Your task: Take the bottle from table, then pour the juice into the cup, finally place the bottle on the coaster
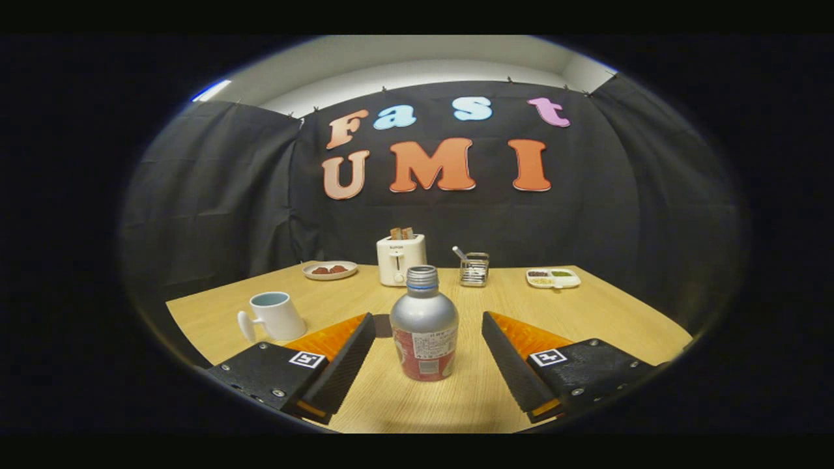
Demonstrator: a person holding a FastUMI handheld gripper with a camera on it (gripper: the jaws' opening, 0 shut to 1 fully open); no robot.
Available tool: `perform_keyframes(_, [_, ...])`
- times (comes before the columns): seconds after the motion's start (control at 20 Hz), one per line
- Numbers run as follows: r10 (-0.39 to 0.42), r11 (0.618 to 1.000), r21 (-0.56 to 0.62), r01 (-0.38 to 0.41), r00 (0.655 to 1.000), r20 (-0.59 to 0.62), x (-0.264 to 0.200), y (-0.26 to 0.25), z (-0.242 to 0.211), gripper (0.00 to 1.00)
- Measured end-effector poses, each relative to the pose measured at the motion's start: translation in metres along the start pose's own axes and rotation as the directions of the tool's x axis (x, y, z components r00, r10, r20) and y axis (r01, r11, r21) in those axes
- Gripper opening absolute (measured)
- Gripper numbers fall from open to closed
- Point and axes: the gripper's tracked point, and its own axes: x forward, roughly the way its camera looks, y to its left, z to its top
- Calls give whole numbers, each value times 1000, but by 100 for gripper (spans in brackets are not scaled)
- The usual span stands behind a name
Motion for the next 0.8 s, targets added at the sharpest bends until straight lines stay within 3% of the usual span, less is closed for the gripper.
perform_keyframes(0.3, [-2,1000,29,5,996,-85,21,1,-37,98])
perform_keyframes(0.8, [-12,997,77,23,990,-139,41,5,-61,97])
